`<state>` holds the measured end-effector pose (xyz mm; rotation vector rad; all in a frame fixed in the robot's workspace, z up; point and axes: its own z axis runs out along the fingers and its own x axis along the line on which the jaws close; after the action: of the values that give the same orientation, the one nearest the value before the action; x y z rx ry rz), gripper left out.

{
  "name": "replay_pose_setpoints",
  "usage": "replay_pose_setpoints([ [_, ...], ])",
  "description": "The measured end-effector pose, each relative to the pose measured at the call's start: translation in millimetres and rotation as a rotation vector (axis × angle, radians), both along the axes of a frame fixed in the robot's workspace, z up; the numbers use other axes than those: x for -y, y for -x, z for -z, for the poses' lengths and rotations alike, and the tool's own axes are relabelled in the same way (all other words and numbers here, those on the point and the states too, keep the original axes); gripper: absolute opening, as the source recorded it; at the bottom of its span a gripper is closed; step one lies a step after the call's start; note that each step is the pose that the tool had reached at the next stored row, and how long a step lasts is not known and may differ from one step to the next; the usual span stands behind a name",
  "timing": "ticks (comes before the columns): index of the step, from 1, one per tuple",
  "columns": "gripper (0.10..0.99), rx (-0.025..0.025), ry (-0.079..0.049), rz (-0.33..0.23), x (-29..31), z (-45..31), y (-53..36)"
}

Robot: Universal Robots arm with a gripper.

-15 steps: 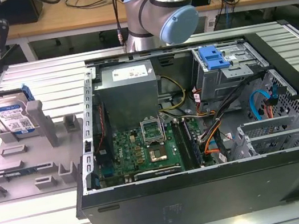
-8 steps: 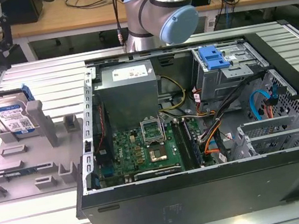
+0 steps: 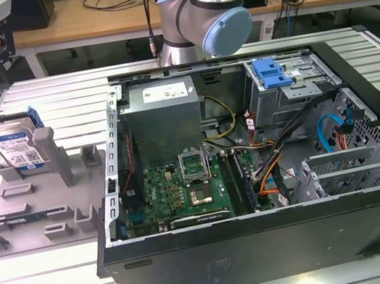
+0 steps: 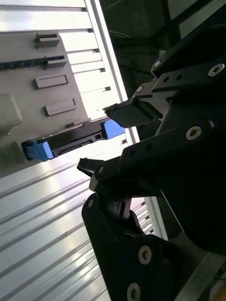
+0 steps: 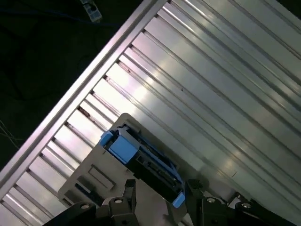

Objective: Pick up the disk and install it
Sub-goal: 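Pick up the disk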

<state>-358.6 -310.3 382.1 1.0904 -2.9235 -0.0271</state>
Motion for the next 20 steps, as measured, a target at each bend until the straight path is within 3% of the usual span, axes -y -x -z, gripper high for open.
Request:
replay_pose_setpoints([
  [6, 0.541, -0.0001, 0.001, -0.144, -0.4, 0.1, 0.0],
  [10, 0.541, 0.0005, 0.007, -0.286, -0.3, 0.7, 0.0],
  [12, 0.541, 0.0010, 0.009, -0.328, -0.3, 0.9, 0.0],
  [20, 0.541, 0.0013, 0.027, -0.518, -0.3, 2.6, 0.0],
])
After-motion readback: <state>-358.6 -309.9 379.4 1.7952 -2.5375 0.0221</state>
